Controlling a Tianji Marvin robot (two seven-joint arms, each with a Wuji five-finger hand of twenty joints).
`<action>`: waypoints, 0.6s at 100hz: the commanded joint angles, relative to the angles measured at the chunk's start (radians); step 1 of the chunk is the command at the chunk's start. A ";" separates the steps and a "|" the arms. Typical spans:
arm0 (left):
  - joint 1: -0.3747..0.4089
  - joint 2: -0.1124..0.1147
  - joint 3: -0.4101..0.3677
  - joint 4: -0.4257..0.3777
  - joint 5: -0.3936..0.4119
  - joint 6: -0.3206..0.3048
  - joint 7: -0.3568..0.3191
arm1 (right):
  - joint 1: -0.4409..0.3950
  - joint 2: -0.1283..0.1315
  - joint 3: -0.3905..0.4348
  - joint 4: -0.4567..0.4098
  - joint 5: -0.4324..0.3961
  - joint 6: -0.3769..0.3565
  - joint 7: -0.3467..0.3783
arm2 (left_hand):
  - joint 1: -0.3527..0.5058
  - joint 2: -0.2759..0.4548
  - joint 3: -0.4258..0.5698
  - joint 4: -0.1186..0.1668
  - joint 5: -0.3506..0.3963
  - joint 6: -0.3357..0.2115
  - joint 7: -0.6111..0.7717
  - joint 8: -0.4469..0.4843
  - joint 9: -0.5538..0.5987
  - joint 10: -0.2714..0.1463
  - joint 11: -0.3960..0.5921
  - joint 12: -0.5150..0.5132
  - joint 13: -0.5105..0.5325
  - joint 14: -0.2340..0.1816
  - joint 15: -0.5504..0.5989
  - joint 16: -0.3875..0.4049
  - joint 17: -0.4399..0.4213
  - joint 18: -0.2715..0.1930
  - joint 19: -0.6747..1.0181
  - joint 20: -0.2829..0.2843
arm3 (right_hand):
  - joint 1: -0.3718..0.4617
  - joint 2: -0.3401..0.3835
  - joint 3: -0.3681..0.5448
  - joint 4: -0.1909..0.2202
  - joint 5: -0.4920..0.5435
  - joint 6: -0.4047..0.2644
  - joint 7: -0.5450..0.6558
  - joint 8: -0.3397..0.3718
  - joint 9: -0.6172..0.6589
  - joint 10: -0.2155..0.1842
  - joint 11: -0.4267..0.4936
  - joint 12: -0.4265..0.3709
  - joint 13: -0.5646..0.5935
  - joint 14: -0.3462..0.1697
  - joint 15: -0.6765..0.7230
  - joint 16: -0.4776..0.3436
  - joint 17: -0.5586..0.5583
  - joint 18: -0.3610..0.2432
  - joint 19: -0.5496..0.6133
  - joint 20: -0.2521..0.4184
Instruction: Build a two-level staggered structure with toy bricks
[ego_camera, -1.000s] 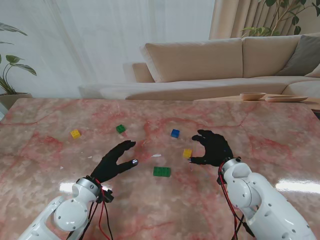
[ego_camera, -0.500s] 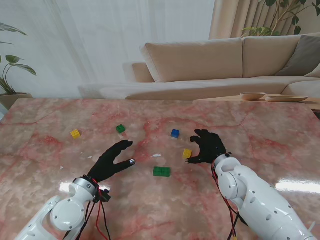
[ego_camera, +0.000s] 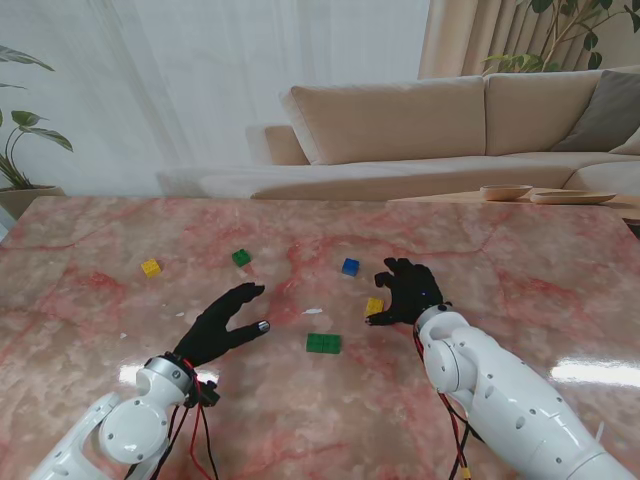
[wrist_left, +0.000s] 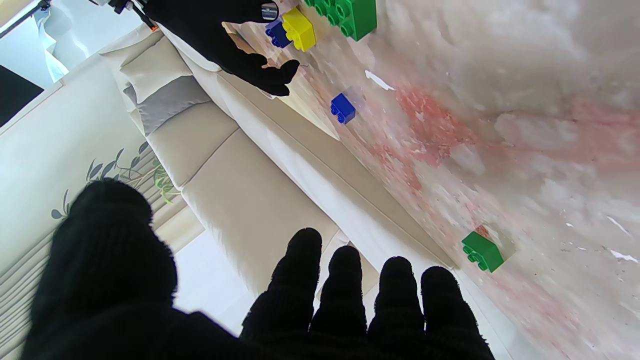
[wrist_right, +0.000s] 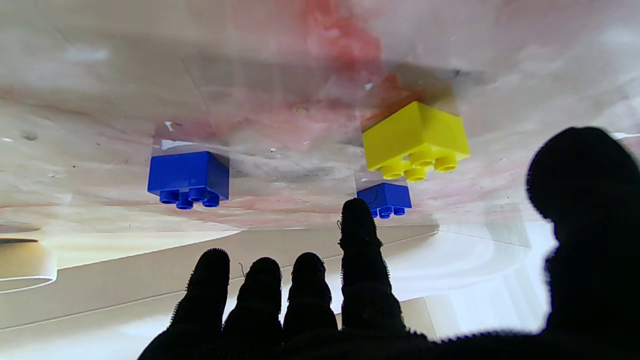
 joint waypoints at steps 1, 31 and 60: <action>0.007 0.001 0.001 0.000 -0.002 0.001 -0.004 | -0.001 -0.003 -0.006 0.014 0.005 0.007 0.013 | -0.017 0.014 0.014 0.009 0.019 -0.013 0.006 0.011 0.004 -0.015 0.013 0.009 0.002 -0.053 -0.021 -0.009 -0.007 -0.037 0.009 -0.007 | 0.021 -0.016 -0.021 -0.044 -0.006 -0.019 0.010 0.021 -0.020 0.016 -0.006 0.020 -0.035 -0.006 -0.010 0.014 -0.011 -0.025 0.008 0.025; 0.008 0.003 0.002 -0.001 0.002 0.002 -0.011 | 0.022 -0.008 -0.042 0.051 0.017 0.023 -0.001 | -0.014 0.013 0.018 0.009 0.023 -0.013 0.009 0.011 0.006 -0.014 0.015 0.010 0.001 -0.052 -0.020 -0.009 -0.008 -0.036 0.003 -0.007 | 0.059 0.003 -0.044 -0.046 0.024 -0.034 0.015 0.042 -0.008 0.015 0.024 0.020 -0.032 -0.005 -0.004 0.026 0.000 -0.019 0.015 0.025; 0.008 0.006 -0.003 0.000 -0.001 0.001 -0.023 | 0.038 -0.011 -0.063 0.071 0.020 0.024 -0.013 | -0.013 0.012 0.023 0.008 0.019 -0.014 0.011 0.014 0.000 -0.015 0.014 0.010 -0.005 -0.053 -0.021 -0.008 -0.012 -0.040 -0.005 -0.006 | 0.171 0.066 -0.074 -0.070 0.124 -0.115 0.095 0.078 0.005 0.003 0.139 0.002 -0.018 -0.009 0.049 0.033 0.017 -0.014 0.042 0.023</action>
